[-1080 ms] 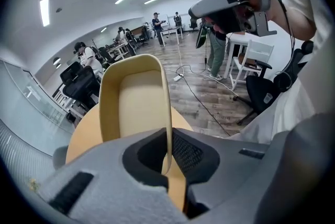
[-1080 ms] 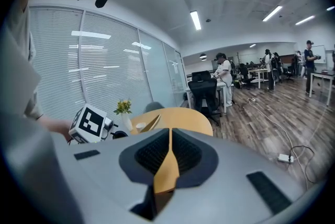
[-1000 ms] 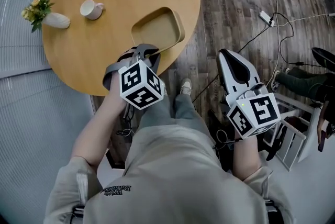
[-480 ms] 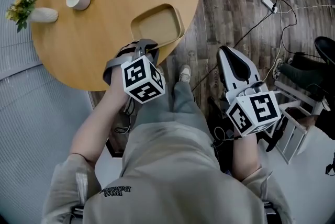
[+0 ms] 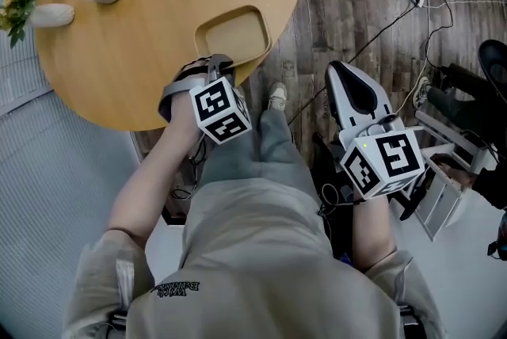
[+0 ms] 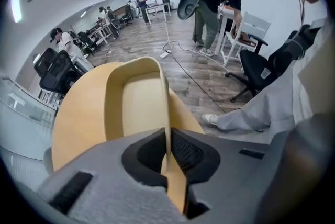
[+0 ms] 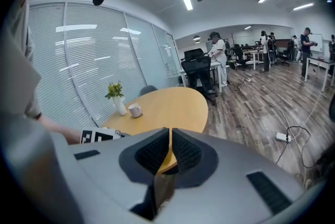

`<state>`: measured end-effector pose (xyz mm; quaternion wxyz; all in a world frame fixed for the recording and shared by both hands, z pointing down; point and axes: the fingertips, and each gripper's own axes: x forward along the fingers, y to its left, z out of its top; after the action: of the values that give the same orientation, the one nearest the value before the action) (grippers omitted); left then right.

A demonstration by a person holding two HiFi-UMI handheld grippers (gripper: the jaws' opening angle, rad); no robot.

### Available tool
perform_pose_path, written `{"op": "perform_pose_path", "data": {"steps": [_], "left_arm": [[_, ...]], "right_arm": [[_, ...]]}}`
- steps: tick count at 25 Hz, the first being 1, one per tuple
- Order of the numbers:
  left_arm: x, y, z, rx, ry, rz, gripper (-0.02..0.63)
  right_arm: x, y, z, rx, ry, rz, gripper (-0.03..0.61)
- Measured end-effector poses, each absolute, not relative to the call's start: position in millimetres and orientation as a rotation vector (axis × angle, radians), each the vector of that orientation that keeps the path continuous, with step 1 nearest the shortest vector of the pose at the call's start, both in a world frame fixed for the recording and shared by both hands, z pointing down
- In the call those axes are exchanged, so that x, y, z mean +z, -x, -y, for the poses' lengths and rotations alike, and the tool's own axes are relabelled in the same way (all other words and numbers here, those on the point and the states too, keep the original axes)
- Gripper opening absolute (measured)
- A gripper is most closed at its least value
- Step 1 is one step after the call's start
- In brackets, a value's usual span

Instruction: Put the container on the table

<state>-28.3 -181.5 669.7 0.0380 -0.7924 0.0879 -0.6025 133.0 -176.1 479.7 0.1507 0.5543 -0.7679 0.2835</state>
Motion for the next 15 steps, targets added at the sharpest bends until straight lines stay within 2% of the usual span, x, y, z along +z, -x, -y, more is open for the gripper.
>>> {"op": "perform_pose_path", "data": {"steps": [15], "left_arm": [[704.7,38.9,162.9,-1.988,2.285,-0.213,0.029]], "right_arm": [[483.9,-135.1,174.1,0.83,-1.558,2.217,0.037]]}}
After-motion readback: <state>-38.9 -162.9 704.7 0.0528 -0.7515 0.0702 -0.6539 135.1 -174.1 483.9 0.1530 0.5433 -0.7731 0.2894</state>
